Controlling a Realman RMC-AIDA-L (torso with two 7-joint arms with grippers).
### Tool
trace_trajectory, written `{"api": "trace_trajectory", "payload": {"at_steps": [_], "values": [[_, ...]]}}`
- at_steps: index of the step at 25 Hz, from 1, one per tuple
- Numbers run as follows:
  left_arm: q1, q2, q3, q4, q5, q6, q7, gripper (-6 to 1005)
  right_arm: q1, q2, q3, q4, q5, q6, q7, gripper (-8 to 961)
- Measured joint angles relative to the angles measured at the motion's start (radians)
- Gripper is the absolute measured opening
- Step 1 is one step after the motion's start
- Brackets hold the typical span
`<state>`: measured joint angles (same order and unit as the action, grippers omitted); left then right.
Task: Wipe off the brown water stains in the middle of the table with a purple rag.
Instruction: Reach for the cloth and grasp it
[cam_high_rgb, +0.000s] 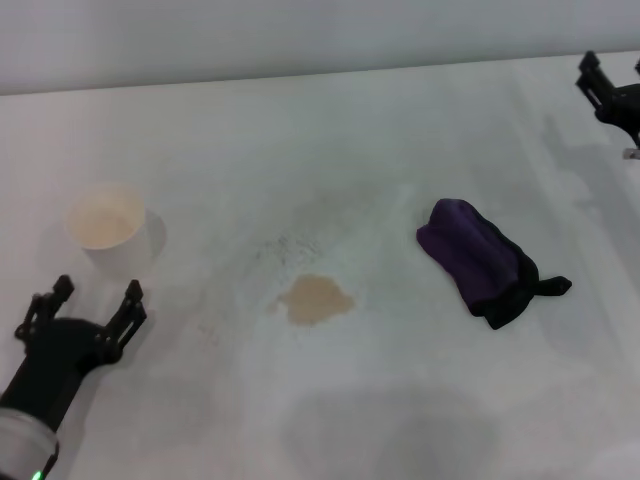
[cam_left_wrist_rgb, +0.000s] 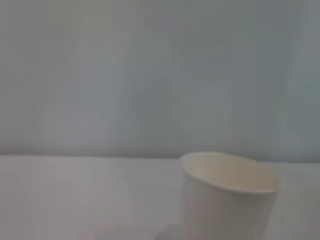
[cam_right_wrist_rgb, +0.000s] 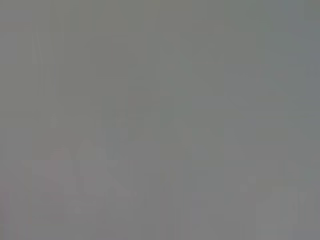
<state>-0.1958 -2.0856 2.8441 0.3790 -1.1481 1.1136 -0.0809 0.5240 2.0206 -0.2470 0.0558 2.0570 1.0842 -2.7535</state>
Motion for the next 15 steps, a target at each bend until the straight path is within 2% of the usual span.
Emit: {"api": "trace_trajectory", "payload": {"at_steps": [7,11,15], "values": [[0.082,-0.002,-0.001,0.020,-0.017,0.139,0.001,884,0.036,0.002,0.000,0.007,-0.113,-0.004,0.009,805],[0.087,0.001,0.000,0.013,-0.058,0.158,0.000,884,0.073,0.002,0.000,0.009,-0.248,-0.025,0.059,805],[0.079,0.002,0.000,0.000,-0.120,0.180,0.000,882,0.131,0.003,0.000,0.009,-0.332,-0.146,0.109,805]]}}
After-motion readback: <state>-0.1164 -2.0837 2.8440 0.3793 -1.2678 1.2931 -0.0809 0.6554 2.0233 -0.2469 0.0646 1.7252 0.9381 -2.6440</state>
